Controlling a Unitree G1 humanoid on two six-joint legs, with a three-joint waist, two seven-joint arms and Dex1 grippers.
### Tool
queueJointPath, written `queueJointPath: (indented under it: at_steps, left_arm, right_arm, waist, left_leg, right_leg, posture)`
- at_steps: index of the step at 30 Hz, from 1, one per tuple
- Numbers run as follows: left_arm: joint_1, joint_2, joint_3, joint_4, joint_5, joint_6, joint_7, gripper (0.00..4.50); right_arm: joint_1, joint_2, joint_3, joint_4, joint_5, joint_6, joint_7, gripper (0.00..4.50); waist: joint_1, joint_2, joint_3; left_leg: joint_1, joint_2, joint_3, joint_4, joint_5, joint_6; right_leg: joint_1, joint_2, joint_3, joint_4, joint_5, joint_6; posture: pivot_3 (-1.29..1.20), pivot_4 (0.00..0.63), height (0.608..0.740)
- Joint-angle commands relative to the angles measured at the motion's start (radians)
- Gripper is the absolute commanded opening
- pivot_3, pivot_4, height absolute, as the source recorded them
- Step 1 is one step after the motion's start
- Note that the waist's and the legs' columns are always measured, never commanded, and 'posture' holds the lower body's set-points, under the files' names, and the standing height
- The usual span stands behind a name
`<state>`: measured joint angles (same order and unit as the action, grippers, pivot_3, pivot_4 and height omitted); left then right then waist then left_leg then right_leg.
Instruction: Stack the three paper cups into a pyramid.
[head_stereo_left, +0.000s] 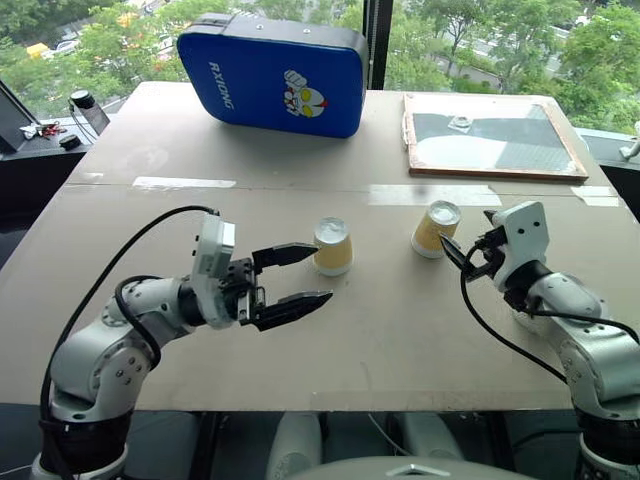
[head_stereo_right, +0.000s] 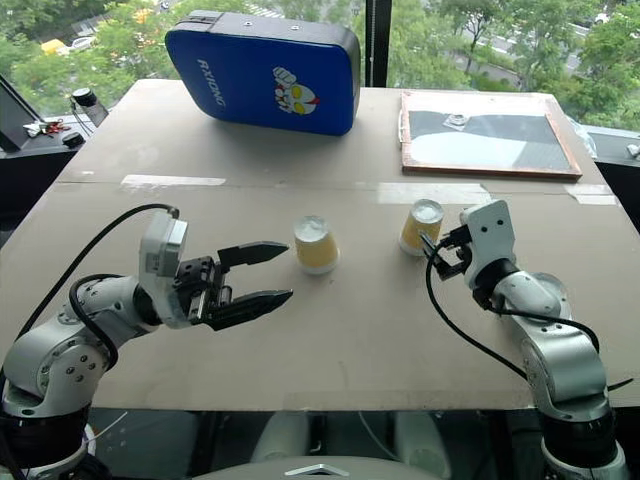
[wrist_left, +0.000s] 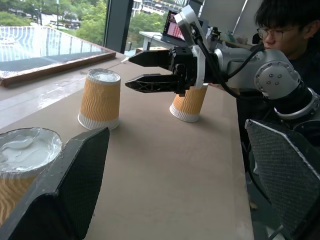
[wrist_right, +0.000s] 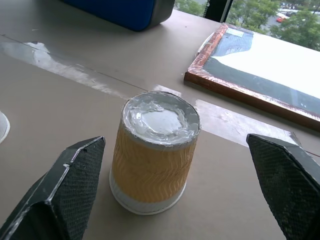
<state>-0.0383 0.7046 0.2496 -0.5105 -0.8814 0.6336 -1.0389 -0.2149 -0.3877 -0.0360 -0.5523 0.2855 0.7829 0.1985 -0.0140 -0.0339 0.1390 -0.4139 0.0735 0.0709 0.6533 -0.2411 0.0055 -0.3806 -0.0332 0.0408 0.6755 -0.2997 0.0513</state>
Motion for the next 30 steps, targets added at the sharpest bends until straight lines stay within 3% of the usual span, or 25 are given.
queueJointPath:
  at_steps: [1, 14, 19, 25, 30]
  left_arm:
    - [0.047, 0.014, 0.053, -0.057, -0.027, -0.025, 0.002, 4.45]
    - [0.109, 0.012, 0.066, -0.081, -0.028, -0.065, 0.013, 4.45]
    - [0.119, 0.014, 0.062, -0.082, -0.022, -0.081, 0.012, 4.5]
    - [0.156, -0.012, 0.073, -0.076, 0.052, -0.182, 0.017, 4.5]
    - [0.215, -0.091, 0.132, -0.025, 0.007, -0.307, -0.085, 4.5]
  right_arm:
    - [-0.08, 0.043, 0.005, 0.009, -0.017, 0.07, -0.061, 4.5]
    - [-0.208, 0.11, 0.018, 0.131, -0.044, 0.184, -0.107, 4.5]
    - [-0.2, 0.115, 0.017, 0.15, -0.049, 0.177, -0.092, 2.2]
    - [-0.187, 0.105, 0.02, 0.128, -0.034, 0.157, -0.046, 2.14]
    - [-0.152, 0.024, 0.062, 0.035, 0.041, 0.13, 0.126, 2.14]
  waist:
    - [-0.001, 0.0, 0.0]
    - [0.0, 0.001, 0.0]
    - [0.0, 0.001, 0.001]
    - [-0.001, 0.002, 0.001]
    - [-0.001, 0.003, 0.002]
  left_leg:
    - [0.0, 0.0, 0.0, 0.0, 0.0, 0.0]
    - [0.0, 0.0, 0.001, -0.002, 0.0, 0.0]
    - [-0.001, 0.0, 0.001, -0.002, 0.0, 0.0]
    - [-0.001, 0.0, 0.001, -0.002, 0.0, 0.0]
    - [-0.001, 0.0, 0.002, -0.003, 0.0, 0.0]
  right_leg:
    - [-0.001, 0.0, 0.0, 0.0, 0.0, 0.0]
    - [-0.002, 0.0, 0.0, 0.0, 0.0, 0.0]
    - [-0.002, 0.0, 0.0, -0.001, 0.0, 0.0]
    - [-0.002, 0.0, 0.0, -0.001, 0.0, 0.0]
    - [-0.002, 0.0, 0.0, -0.002, 0.0, 0.0]
  posture:
    - [0.0, 0.15, 0.74]
    - [0.0, 0.15, 0.74]
    - [0.0, 0.15, 0.74]
    - [0.0, 0.15, 0.74]
    - [0.0, 0.15, 0.74]
